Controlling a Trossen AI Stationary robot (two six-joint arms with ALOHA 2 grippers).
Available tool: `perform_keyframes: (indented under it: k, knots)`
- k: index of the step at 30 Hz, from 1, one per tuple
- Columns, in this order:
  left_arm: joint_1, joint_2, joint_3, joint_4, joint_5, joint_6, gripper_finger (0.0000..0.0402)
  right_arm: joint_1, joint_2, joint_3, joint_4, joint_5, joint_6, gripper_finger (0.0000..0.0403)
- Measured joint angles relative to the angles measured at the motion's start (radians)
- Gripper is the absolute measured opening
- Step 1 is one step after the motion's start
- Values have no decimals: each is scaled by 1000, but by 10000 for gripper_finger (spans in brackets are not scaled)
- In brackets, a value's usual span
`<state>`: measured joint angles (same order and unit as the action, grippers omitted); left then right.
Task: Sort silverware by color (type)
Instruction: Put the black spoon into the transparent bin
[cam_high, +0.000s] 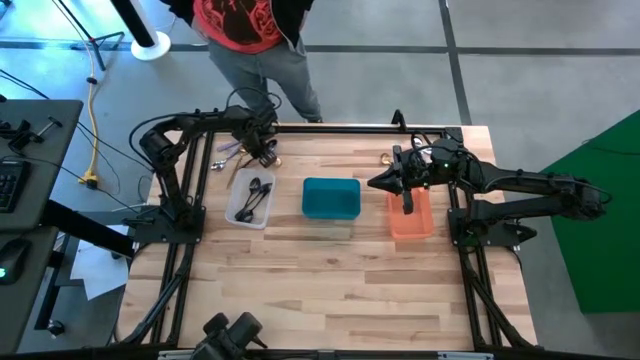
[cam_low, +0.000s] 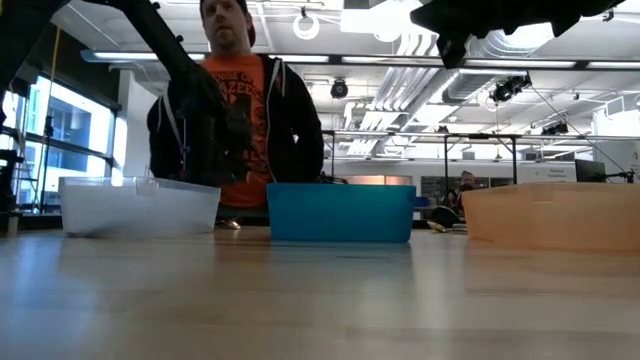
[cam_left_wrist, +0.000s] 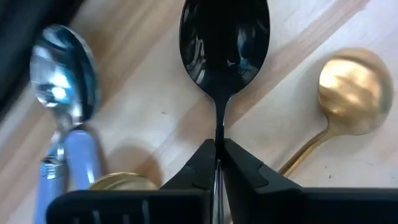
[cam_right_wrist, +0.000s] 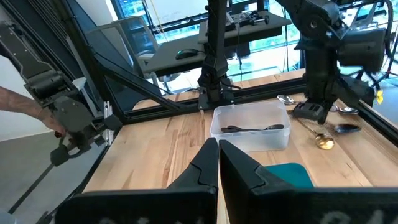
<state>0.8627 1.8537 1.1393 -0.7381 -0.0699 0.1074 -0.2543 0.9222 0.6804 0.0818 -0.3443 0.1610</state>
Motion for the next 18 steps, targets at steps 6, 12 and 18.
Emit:
perform_keyframes:
  k: [6, 12, 18]
  knots:
    - [3, -94, 0, 10, -33, 54, 3, 0, 0, 0, -20, -1, 35, 0]
    - [23, -191, 1, 72, -27, 34, 2, 0, 0, 0, -19, 46, -20, 0]
    - [21, -272, 2, 92, 25, 30, 1, 0, 0, 0, -22, 49, -30, 0]
